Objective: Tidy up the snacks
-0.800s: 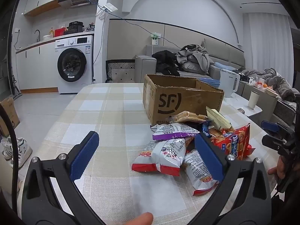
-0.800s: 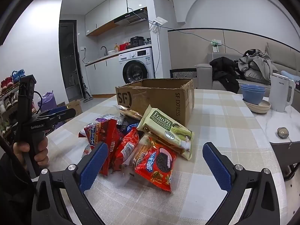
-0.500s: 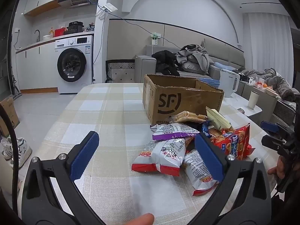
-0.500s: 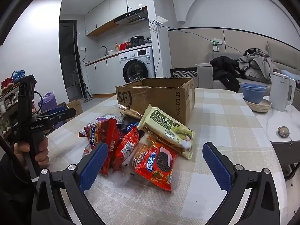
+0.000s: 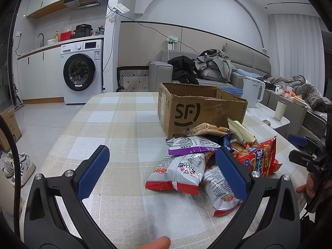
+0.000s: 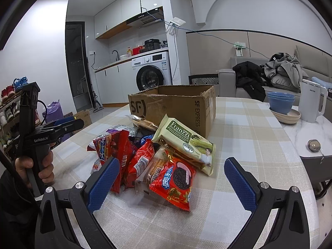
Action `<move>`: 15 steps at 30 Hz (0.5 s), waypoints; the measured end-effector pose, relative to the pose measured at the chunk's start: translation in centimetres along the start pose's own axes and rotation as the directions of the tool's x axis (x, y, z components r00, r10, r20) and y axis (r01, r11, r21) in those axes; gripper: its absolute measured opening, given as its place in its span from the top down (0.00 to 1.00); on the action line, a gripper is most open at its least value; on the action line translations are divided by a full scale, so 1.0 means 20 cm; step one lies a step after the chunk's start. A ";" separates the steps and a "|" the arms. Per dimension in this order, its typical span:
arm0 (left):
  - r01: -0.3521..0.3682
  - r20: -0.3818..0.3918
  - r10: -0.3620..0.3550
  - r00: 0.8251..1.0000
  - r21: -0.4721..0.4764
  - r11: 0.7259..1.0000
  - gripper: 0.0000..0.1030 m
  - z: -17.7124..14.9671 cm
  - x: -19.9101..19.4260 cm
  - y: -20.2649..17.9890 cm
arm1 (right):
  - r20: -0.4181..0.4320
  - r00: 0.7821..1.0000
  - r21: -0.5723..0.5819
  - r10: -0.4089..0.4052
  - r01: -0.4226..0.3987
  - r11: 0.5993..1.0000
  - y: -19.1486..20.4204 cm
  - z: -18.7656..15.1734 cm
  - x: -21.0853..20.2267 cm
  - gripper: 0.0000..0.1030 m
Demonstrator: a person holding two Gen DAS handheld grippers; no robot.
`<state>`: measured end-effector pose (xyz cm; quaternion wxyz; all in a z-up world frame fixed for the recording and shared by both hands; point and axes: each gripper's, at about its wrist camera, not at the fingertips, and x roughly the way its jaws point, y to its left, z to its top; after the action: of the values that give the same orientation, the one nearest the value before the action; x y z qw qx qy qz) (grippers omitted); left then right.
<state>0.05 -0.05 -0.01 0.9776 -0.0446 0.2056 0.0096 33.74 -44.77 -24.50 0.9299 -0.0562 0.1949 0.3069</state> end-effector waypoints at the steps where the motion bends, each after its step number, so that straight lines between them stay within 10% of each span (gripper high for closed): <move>1: 0.000 0.001 0.000 1.000 0.000 1.000 0.01 0.00 0.00 0.00 | 0.000 1.000 0.000 0.000 0.000 1.000 0.00 -0.01 0.01 0.00; 15: -0.001 0.002 0.001 1.000 0.002 1.000 0.01 0.00 0.00 0.00 | -0.003 1.000 0.001 0.001 -0.001 1.000 -0.01 0.00 0.01 0.00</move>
<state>0.03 -0.07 0.00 0.9778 -0.0433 0.2048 0.0097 33.90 -44.81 -24.59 0.9295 -0.0561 0.1965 0.3071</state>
